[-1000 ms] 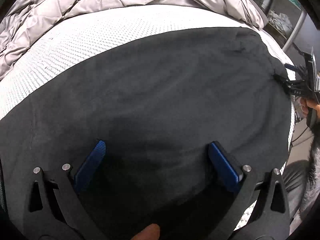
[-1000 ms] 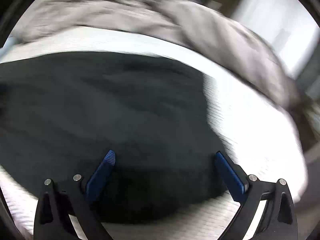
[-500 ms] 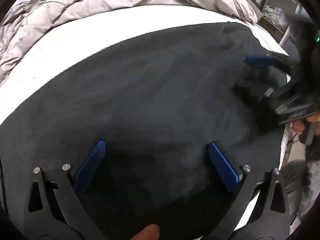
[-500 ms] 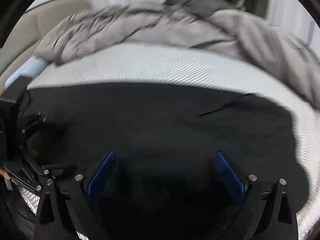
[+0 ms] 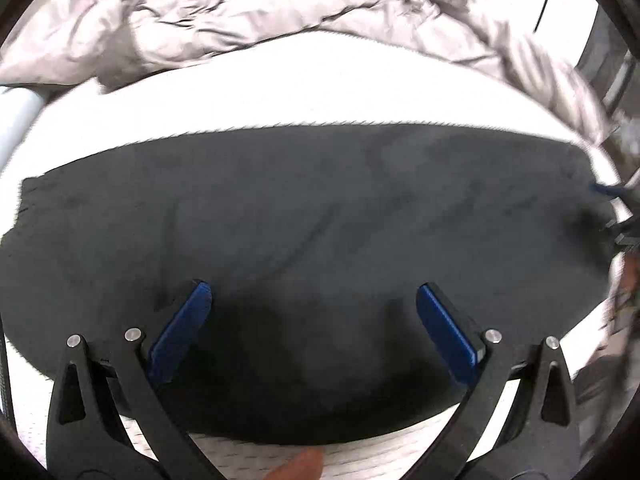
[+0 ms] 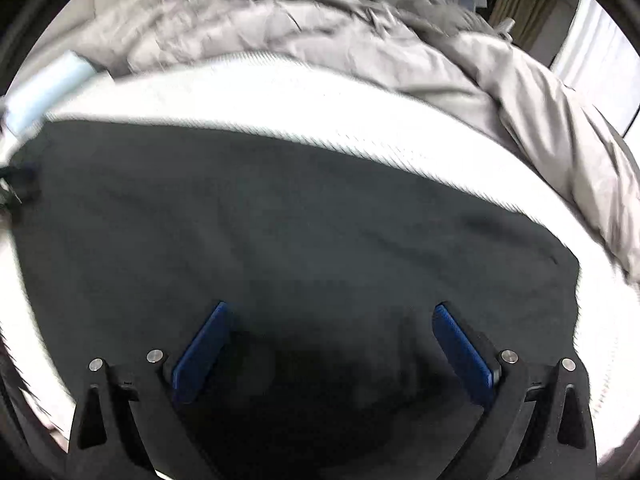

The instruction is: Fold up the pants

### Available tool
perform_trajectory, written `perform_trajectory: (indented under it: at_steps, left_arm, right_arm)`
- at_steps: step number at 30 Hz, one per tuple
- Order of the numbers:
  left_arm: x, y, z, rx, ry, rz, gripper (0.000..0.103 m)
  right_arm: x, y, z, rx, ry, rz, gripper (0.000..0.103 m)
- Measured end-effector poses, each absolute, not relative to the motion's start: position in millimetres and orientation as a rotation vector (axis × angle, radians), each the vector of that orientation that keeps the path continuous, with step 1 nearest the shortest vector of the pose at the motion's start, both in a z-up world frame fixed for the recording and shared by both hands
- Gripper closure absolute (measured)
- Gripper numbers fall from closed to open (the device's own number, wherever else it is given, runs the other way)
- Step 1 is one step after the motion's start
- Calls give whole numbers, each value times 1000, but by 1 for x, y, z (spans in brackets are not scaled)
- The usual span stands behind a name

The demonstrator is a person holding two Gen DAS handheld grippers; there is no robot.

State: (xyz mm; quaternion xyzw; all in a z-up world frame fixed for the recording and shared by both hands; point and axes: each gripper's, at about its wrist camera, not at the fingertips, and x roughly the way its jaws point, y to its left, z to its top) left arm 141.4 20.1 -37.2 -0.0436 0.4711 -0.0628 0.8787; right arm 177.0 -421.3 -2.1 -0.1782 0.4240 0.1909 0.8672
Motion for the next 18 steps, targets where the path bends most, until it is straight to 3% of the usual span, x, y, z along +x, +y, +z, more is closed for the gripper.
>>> perform_trajectory:
  at_steps: [8, 18]
  left_arm:
    - [196, -56, -69, 129, 1105, -177, 0]
    - [162, 16, -56, -6, 1061, -99, 1]
  right_arm:
    - [189, -297, -49, -550, 970, 639, 1]
    - [239, -381, -34, -390, 965, 186, 1]
